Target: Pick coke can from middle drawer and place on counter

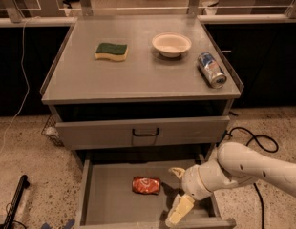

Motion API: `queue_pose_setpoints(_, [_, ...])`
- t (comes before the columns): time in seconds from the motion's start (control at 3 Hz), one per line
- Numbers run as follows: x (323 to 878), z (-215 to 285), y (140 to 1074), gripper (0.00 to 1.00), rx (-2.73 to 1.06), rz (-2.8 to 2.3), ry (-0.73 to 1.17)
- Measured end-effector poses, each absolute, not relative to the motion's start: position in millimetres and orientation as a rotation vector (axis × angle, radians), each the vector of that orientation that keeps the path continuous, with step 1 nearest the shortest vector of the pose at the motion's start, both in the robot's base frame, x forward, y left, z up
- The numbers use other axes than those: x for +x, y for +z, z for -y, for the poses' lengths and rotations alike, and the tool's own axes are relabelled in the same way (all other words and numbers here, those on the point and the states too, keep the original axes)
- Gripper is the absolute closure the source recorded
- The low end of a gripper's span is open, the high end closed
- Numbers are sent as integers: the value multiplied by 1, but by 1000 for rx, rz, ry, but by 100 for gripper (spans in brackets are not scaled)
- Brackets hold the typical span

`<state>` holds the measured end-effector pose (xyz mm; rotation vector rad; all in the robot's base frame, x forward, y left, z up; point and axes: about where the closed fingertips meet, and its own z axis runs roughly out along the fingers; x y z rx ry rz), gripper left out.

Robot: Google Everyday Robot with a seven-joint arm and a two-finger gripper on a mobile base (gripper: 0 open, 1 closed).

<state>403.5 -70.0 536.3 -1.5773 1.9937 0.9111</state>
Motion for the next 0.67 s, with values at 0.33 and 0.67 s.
queue_pose_setpoints(0.33, [430, 76, 525, 0, -1545, -1995, 843])
queue_pose_setpoints(0.67, [443, 82, 518, 0, -1501, -2005, 800])
